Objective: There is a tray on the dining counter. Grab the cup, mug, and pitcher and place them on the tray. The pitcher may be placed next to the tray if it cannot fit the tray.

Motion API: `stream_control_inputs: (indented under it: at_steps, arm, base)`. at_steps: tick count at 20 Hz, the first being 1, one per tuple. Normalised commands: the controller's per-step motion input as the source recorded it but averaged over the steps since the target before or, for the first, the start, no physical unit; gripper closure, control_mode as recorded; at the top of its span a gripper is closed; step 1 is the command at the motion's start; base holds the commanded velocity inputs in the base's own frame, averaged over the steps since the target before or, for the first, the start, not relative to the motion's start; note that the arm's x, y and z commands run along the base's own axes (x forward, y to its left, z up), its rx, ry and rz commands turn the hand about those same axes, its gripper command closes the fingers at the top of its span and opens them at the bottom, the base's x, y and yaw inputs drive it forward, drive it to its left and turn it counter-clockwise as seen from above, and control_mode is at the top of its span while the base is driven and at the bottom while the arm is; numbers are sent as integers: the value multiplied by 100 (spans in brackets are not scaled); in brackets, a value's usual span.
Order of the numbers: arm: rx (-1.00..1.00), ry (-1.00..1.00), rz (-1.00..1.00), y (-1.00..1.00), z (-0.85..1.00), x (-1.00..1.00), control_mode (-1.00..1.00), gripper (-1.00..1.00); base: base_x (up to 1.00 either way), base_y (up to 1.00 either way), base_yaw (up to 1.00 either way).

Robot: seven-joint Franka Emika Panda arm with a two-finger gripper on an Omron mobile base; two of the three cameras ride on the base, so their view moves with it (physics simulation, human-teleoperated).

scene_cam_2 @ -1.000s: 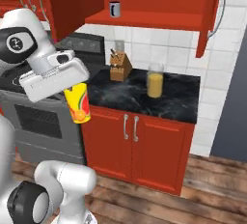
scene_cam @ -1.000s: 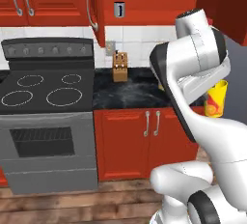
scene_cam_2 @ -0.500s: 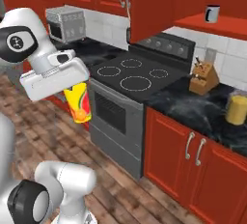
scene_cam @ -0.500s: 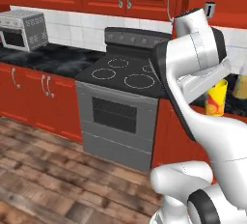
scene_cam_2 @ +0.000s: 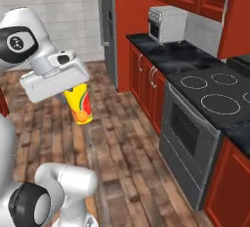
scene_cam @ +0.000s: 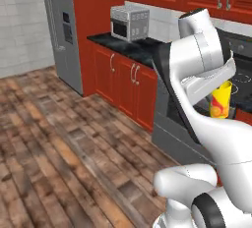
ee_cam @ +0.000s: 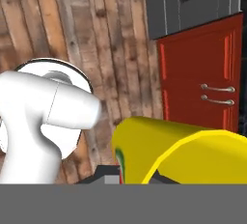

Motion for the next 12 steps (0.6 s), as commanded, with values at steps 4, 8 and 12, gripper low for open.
stream_control_inputs:
  at_steps: [4, 8, 12]
  arm:
    - [0, 0, 0, 0, 0, 0, 100, 100]
    - [0, 0, 0, 0, 0, 0, 100, 100]
    - [0, 0, 0, 0, 0, 0, 100, 100]
  base:
    - [-11, 22, 73]
    - [-3, 18, 71]
    - [0, 16, 70]
